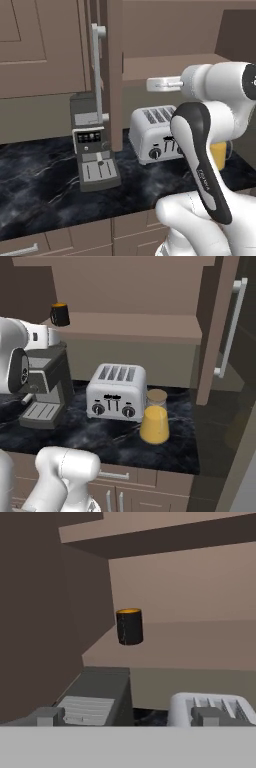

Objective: There is a tray on the dining counter. Grab the cup, mug, and pitcher and place them on the tray. The pitcher may be placed next to the tray if it cannot fit the tray.

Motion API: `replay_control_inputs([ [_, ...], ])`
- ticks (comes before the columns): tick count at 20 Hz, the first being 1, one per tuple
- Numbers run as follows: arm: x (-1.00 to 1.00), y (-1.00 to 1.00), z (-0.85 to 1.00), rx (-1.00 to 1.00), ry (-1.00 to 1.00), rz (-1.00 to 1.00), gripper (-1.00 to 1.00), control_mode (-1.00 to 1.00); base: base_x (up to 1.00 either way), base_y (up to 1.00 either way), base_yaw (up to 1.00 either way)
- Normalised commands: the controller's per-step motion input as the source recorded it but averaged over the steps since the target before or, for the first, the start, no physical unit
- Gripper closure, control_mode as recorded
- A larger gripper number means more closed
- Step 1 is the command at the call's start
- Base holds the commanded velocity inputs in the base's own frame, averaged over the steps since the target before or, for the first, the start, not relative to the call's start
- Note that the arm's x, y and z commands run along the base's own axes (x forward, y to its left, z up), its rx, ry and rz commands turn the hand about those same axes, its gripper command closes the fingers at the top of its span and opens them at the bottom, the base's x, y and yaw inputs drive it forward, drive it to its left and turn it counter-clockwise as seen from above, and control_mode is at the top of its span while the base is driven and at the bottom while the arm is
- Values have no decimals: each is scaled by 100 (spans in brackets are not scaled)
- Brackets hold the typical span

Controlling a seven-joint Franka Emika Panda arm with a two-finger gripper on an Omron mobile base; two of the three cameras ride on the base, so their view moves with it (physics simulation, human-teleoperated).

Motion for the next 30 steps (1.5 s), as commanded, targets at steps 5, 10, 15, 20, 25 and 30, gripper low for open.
replay_control_inputs([
  [5, 0, 0, 0, 0, 0, 2, -100, -100, 0, 0, 0],
  [10, 11, 0, 0, 0, 0, 1, -100, -100, 0, 0, 0],
  [15, 7, 0, 1, 0, 0, 0, -100, -100, 0, 0, 0],
  [20, 15, 0, 3, 0, 0, 0, -100, -100, 0, 0, 0],
  [25, 15, 0, 9, 0, -4, 0, -100, -100, 0, 0, 0],
  [30, 11, 0, 5, 0, -4, 0, -100, -100, 0, 0, 0],
])
